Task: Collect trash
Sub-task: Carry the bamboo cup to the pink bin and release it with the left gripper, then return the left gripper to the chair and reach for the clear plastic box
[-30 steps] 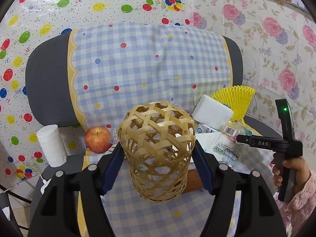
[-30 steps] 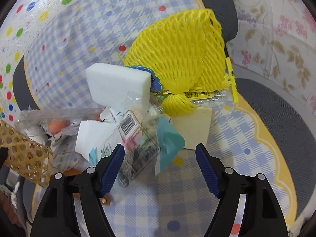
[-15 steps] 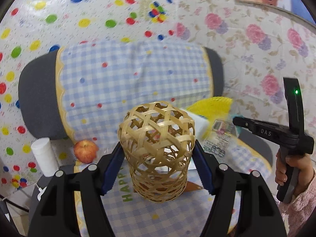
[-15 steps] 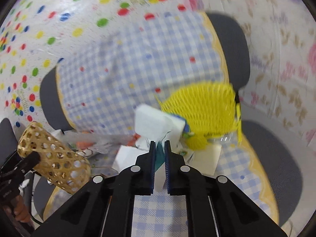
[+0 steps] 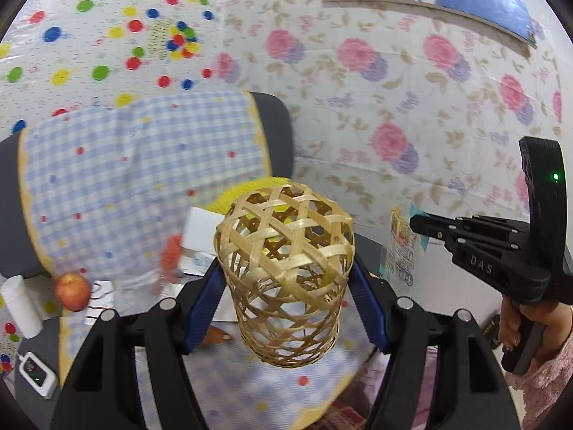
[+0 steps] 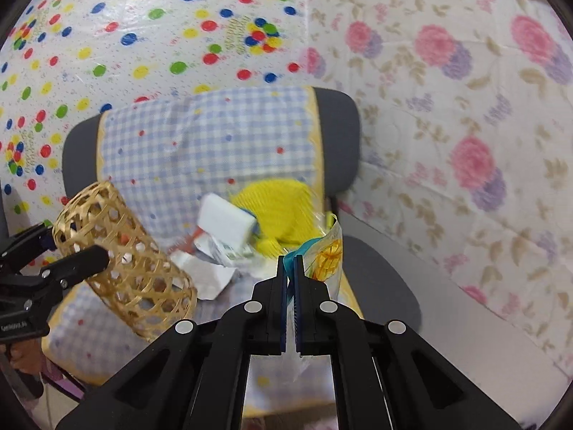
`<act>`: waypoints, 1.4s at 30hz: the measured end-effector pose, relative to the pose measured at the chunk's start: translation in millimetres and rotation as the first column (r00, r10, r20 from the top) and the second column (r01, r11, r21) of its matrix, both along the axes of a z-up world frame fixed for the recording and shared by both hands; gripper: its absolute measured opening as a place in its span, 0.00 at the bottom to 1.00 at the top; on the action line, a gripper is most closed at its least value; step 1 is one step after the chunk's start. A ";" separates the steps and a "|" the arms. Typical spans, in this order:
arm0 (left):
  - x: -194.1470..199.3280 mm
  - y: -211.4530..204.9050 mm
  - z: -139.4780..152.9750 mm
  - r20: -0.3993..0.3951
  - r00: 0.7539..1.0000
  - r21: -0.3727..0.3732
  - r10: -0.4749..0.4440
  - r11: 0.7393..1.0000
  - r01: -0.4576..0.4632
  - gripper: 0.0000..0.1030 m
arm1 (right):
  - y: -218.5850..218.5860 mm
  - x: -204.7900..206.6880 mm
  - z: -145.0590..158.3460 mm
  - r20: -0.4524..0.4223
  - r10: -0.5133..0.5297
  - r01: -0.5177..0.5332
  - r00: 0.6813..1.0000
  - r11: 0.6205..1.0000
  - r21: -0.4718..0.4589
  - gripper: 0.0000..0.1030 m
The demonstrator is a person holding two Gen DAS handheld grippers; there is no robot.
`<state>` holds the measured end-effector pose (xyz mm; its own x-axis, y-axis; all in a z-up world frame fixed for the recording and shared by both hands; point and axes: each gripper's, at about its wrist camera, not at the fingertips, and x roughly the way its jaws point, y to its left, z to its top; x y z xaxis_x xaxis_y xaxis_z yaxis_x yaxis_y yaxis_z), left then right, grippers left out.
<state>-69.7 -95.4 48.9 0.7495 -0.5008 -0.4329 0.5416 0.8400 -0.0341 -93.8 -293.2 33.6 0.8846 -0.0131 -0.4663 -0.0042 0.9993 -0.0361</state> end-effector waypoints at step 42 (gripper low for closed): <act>-45.4 -140.3 -105.0 -0.153 0.953 0.094 -0.260 0.956 0.276 0.78 | -115.5 -135.7 -119.5 -0.159 -0.249 0.270 0.955 0.954 0.129 0.32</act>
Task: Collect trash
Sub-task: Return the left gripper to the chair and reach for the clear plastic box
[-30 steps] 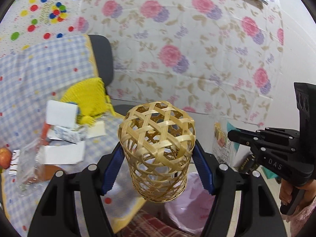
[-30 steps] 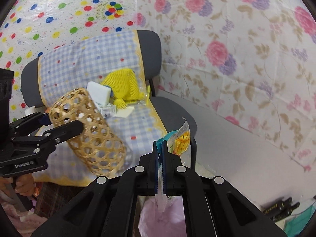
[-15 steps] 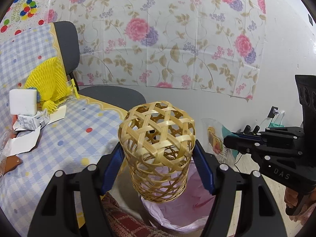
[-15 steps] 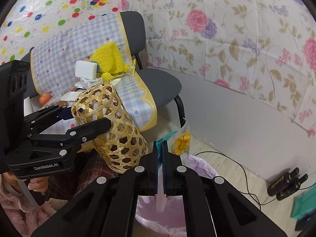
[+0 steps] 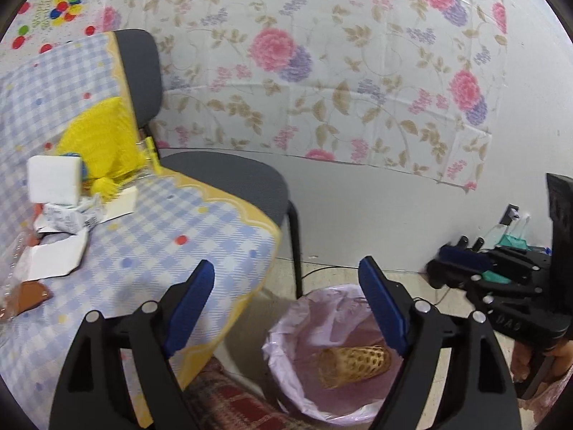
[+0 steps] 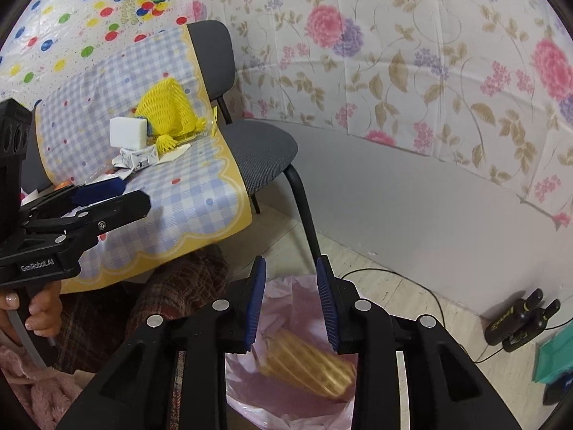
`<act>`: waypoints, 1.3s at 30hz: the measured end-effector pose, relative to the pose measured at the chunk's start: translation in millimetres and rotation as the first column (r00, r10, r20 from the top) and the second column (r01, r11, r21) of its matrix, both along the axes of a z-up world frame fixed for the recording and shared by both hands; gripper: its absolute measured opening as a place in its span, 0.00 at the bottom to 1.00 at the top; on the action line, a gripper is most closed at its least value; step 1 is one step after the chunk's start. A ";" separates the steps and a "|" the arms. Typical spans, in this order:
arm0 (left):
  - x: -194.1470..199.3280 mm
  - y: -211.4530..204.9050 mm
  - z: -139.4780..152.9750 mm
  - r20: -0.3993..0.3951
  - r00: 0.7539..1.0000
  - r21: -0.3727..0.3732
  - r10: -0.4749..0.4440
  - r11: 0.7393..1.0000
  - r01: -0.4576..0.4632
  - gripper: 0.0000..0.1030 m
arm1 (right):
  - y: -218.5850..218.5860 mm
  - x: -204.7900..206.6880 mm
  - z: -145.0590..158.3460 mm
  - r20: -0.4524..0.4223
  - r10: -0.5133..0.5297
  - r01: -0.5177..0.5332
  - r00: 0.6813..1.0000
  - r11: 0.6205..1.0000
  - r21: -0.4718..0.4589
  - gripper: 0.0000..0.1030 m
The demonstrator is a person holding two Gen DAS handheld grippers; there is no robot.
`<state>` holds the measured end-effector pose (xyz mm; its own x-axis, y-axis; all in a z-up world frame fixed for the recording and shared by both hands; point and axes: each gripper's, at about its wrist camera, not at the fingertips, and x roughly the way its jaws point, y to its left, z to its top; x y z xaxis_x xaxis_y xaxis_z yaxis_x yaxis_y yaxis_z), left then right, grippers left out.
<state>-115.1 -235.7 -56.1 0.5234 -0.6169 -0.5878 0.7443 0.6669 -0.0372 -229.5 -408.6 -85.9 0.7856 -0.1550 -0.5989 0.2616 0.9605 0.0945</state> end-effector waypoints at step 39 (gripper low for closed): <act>114.6 245.7 -10.8 0.085 0.768 0.189 0.635 0.746 -0.638 0.93 | 185.6 186.0 52.6 0.007 0.396 -0.395 0.918 0.916 -0.066 0.62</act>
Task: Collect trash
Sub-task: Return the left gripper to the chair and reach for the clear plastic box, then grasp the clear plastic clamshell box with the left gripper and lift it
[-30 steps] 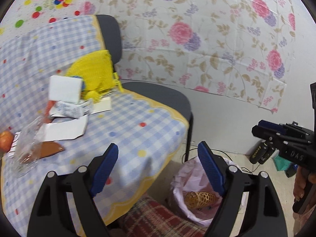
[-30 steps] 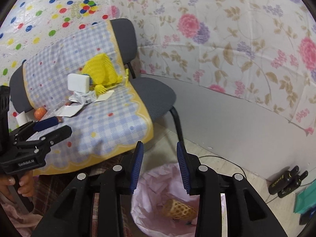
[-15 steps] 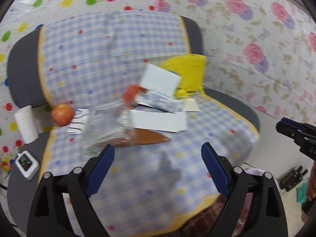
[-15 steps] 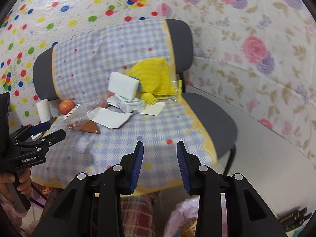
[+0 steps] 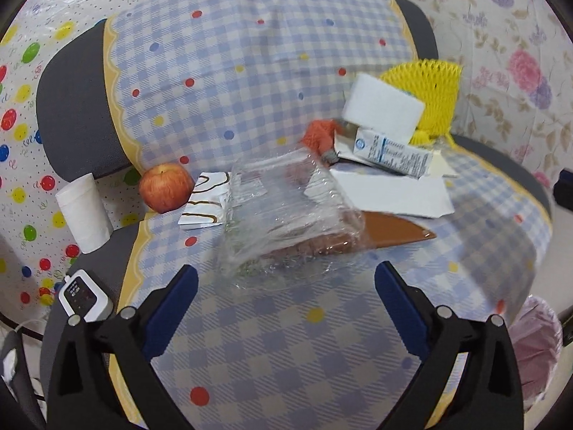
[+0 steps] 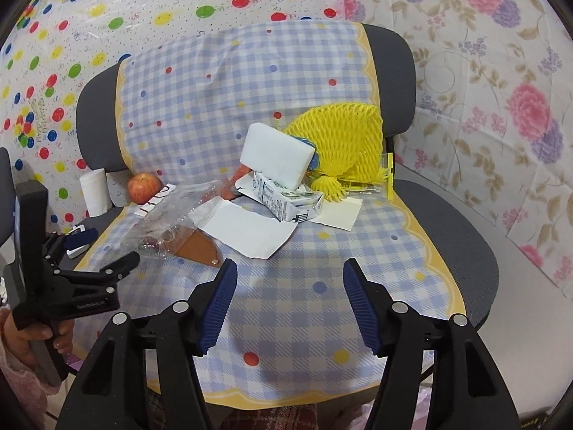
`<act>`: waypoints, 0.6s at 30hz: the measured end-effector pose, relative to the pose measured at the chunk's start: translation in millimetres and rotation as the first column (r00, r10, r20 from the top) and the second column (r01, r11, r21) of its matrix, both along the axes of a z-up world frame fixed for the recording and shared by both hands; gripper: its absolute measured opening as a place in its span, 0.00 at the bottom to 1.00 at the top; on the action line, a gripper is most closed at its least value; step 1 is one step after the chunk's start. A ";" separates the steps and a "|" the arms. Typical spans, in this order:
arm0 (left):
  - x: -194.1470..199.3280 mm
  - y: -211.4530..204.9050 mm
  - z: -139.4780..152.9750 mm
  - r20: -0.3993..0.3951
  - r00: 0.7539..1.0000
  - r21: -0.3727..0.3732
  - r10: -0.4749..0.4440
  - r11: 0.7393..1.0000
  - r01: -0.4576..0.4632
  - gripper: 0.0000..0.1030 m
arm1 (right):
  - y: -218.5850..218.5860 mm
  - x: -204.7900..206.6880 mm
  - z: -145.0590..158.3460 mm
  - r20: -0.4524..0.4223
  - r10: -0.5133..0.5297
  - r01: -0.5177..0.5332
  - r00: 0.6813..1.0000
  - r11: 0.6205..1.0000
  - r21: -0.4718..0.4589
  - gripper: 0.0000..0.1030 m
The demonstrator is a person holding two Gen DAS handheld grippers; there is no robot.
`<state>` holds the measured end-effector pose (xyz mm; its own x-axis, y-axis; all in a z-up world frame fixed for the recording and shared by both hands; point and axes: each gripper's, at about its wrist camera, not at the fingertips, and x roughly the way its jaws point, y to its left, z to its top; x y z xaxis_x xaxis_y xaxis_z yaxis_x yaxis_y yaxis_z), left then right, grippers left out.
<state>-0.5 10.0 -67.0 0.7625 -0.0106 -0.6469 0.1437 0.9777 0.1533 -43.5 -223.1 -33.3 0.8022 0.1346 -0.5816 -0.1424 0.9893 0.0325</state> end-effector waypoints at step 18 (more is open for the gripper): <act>41.7 -7.1 -15.1 -0.009 0.998 0.036 -0.066 0.997 0.066 0.72 | -9.1 14.6 -5.6 -0.018 -0.017 0.017 1.000 0.999 0.027 0.62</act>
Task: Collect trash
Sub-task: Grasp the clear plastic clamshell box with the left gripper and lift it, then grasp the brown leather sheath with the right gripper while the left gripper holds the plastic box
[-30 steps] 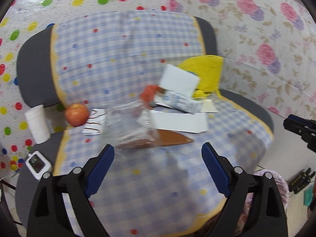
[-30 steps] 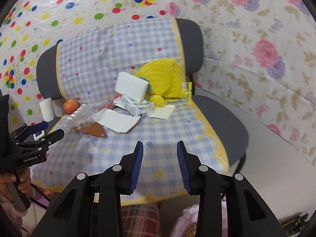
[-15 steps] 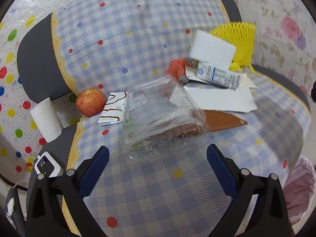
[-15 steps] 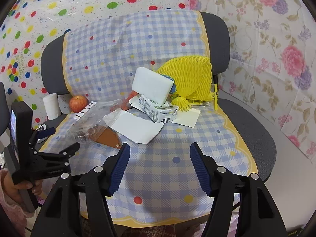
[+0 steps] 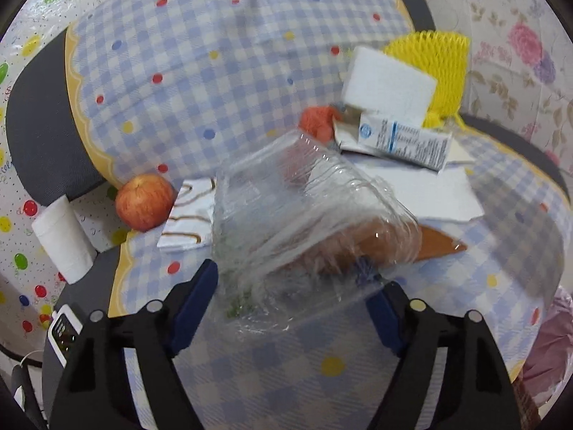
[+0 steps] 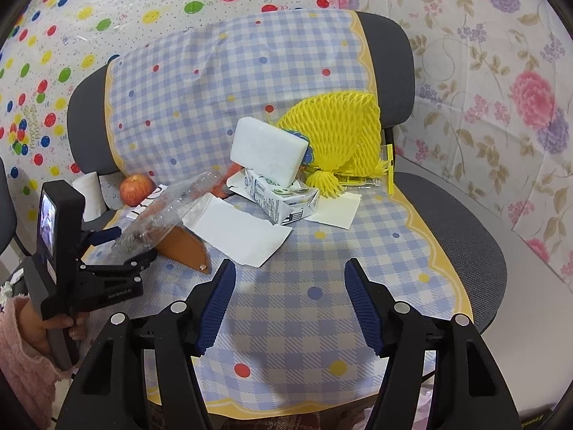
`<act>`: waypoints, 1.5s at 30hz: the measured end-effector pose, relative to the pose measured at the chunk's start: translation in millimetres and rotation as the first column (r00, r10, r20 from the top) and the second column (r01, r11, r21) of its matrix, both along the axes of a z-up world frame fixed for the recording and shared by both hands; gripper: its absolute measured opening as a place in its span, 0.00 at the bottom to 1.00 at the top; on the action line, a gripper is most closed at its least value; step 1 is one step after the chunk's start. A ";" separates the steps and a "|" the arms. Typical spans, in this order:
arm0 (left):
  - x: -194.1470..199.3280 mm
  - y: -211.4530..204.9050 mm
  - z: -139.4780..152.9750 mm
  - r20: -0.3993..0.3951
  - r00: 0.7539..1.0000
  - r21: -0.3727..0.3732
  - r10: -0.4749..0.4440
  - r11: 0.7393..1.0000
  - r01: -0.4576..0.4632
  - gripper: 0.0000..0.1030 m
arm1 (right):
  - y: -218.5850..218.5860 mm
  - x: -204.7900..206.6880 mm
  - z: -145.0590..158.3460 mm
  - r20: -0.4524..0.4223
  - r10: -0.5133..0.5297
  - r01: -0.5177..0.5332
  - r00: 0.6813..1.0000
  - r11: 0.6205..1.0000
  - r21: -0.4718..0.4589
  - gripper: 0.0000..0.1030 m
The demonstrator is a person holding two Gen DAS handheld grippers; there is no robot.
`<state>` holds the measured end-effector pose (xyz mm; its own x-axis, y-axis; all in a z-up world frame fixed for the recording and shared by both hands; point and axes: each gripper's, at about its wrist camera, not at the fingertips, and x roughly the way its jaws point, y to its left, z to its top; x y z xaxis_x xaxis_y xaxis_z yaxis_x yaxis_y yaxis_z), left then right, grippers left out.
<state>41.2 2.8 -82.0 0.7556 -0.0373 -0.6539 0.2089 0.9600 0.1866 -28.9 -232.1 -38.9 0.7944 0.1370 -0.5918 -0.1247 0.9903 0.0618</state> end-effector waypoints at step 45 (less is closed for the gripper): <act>-45.8 44.1 63.4 0.141 0.985 -0.249 0.101 0.966 -0.064 0.16 | 23.7 10.8 -12.6 -0.031 0.094 -0.094 0.995 0.996 -0.003 0.62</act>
